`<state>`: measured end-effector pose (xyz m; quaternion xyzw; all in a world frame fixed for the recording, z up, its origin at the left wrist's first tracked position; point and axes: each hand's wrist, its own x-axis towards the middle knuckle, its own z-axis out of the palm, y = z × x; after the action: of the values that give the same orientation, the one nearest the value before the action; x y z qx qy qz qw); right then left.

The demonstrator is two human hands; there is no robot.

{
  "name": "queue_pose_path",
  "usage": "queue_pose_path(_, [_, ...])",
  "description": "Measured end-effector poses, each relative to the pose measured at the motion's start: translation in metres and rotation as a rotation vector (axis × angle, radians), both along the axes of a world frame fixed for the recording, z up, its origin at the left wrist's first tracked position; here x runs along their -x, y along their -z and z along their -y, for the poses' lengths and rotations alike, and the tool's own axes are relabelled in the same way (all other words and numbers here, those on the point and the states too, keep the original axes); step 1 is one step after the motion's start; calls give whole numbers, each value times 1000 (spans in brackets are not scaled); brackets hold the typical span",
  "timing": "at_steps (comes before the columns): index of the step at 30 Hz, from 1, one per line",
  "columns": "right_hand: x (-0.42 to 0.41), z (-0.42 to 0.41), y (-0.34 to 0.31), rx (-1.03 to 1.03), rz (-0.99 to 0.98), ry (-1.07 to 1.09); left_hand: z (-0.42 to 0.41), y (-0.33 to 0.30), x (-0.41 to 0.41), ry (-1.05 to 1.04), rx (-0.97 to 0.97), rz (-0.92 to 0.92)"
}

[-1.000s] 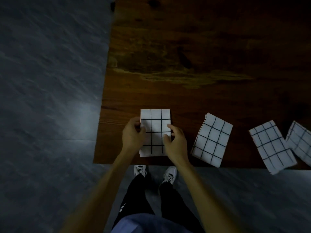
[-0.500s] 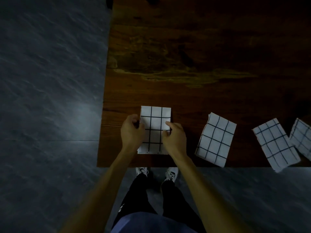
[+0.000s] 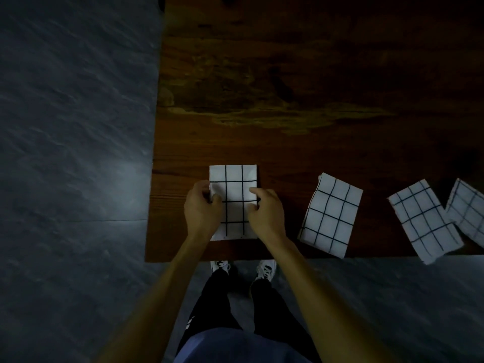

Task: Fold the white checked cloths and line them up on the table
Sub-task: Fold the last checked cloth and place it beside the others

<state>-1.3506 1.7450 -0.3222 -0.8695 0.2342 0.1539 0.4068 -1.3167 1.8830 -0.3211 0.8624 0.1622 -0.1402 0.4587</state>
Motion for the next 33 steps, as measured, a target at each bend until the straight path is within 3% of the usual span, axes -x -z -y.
queue_pose_path(3, [10, 14, -5, 46, 31, 28, 11, -6, 1, 1, -107, 75])
queue_pose_path(6, [28, 50, -14, 119, 47, 162, 54, -23, 11, 44, -9, 151])
queue_pose_path(10, [55, 114, -26, 210, 96, 315, 128, -26, 29, 328, 91, 51])
queue_pose_path(13, [70, 154, -21, 203, 77, 418, 166, -20, 37, 400, 107, -10])
queue_pose_path(17, [78, 183, -9, 144, -5, 405, 191, -16, 51, 367, 49, -85])
queue_pose_path(25, [58, 187, -9, 16, 49, 122, 204, -19, 64, 138, -56, -90])
queue_pose_path(33, [39, 182, -5, -12, 80, 110, 196, -19, 50, 11, 18, -113])
